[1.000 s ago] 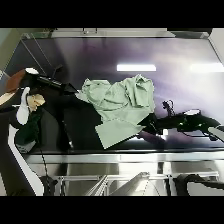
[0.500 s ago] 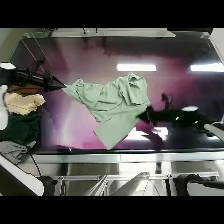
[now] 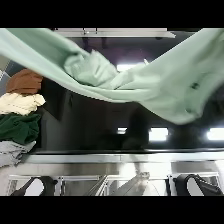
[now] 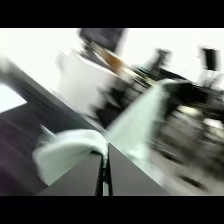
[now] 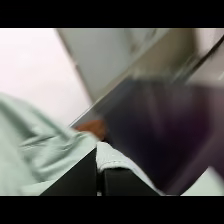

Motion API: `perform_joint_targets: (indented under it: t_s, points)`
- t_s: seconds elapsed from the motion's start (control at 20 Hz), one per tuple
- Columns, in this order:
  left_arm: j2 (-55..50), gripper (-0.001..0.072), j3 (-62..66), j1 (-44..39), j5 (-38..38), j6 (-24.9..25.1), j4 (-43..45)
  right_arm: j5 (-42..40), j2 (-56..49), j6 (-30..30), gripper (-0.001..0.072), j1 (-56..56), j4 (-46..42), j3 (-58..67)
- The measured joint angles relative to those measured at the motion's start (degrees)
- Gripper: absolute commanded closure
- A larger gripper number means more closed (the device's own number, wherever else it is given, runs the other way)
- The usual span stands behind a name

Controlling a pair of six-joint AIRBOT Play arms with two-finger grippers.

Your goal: Fold the shirts.

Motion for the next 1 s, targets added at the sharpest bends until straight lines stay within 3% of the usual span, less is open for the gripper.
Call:
perform_joint_targets:
  t_s: [0.15,0.25,0.35,0.5,0.7,0.85,1.0]
  points:
    - [13.5,0.0683,4.1,8.2,11.2,-1.2,8.9,-2.9,2.4,0.6,0.0691,-4.1,-1.5,7.1]
    - [17.3,0.0683,6.2,11.6,17.9,-6.4,21.2,-4.7,0.6,0.9,0.0692,-5.4,-2.2,9.4]
    - [16.6,0.0684,5.1,12.2,19.2,-11.1,30.5,-4.4,-4.3,2.3,0.0692,-5.4,-3.0,10.4]
    - [11.1,0.0693,-1.1,6.4,16.4,-13.4,35.0,-0.3,-15.1,3.2,0.0692,-1.8,-3.8,11.1]
    - [3.3,0.0694,-7.0,-8.0,17.1,-10.5,36.9,3.4,-25.5,1.8,0.0692,6.2,-4.1,11.4]
    - [-0.1,0.0693,-4.0,-15.5,18.9,-9.2,39.5,3.7,-26.3,0.0,0.0692,8.5,-3.8,11.5]
    - [1.2,0.0693,1.7,-17.6,17.9,-9.6,40.8,4.3,-21.4,-1.0,0.0692,7.3,-3.6,11.5]
